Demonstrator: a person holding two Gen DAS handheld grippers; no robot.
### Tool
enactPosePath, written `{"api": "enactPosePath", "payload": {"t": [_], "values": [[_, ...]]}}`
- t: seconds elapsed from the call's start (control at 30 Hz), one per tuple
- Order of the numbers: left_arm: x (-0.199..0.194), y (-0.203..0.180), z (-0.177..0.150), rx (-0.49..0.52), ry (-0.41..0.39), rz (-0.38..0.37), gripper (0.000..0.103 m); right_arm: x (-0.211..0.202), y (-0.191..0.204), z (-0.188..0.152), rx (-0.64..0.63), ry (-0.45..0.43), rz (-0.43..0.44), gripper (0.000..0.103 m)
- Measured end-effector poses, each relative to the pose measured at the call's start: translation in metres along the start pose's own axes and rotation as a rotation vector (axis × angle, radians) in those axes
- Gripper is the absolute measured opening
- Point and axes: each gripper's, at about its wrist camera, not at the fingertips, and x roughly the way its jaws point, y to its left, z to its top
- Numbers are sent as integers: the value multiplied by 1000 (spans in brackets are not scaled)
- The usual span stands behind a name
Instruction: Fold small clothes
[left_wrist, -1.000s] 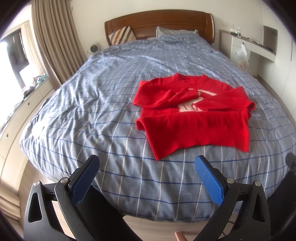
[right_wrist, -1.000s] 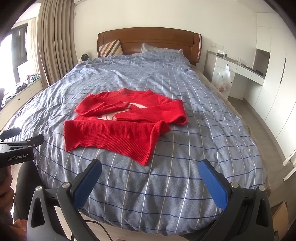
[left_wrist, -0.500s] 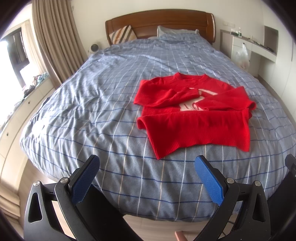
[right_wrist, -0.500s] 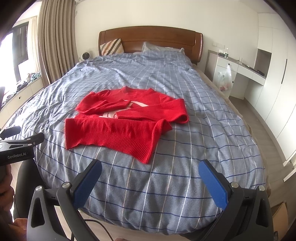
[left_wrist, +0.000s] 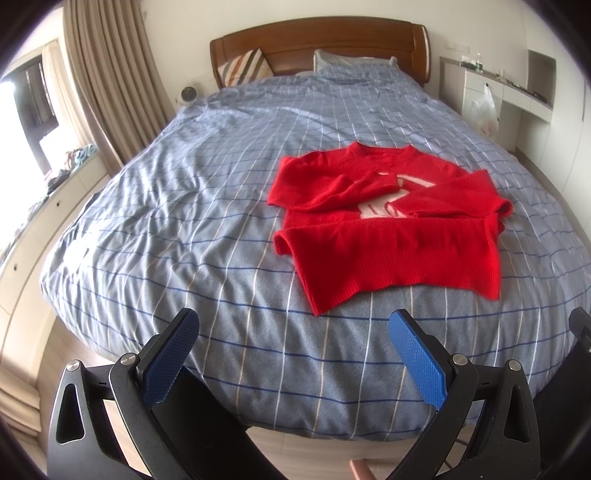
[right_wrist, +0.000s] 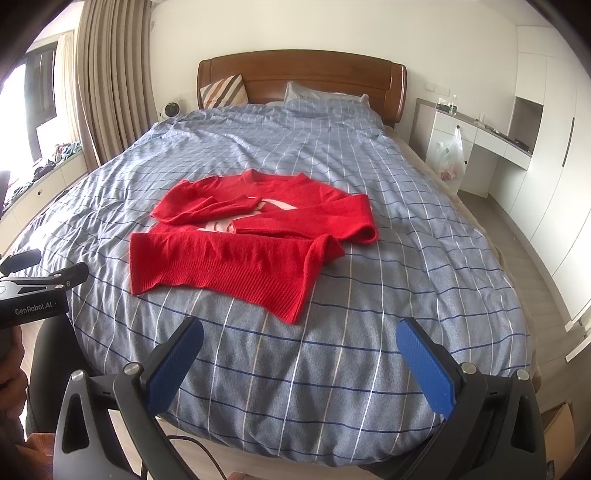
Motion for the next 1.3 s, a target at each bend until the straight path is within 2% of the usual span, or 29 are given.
{"api": "enactPosePath", "payload": {"t": [0.27, 0.7, 0.83, 0.9, 1.0, 1.03, 1.07, 1.1, 1.17, 1.23, 1.27, 1.3], "values": [[6, 7, -12, -8, 24, 3, 103, 6, -8, 2, -18, 42, -120, 103], [12, -2, -5, 9, 59, -5, 103, 13, -13, 0, -32, 81, -148, 103], [42, 13, -2, -8, 82, -16, 103, 16, -17, 1, -33, 55, -123, 103], [72, 37, -2, -86, 152, -74, 103, 26, -29, 0, -17, 20, -68, 103], [112, 66, -6, -185, 234, -214, 102, 55, -48, -2, 22, 65, 2, 103], [122, 68, -6, -199, 251, -250, 102, 76, -55, -6, 42, 94, 74, 103], [130, 68, -5, -209, 260, -292, 102, 76, -55, -6, 42, 94, 74, 103], [137, 64, -4, -215, 261, -327, 101, 84, -56, -6, 54, 104, 111, 103], [148, 53, 1, -211, 251, -348, 95, 103, -56, -5, 91, 120, 207, 101], [162, 40, 8, -188, 248, -342, 67, 128, -53, -2, 122, 144, 275, 90], [170, 34, 10, -177, 257, -338, 60, 141, -51, 0, 138, 162, 304, 79], [176, 30, 13, -171, 262, -330, 47, 156, -48, 2, 149, 185, 331, 67]]}}
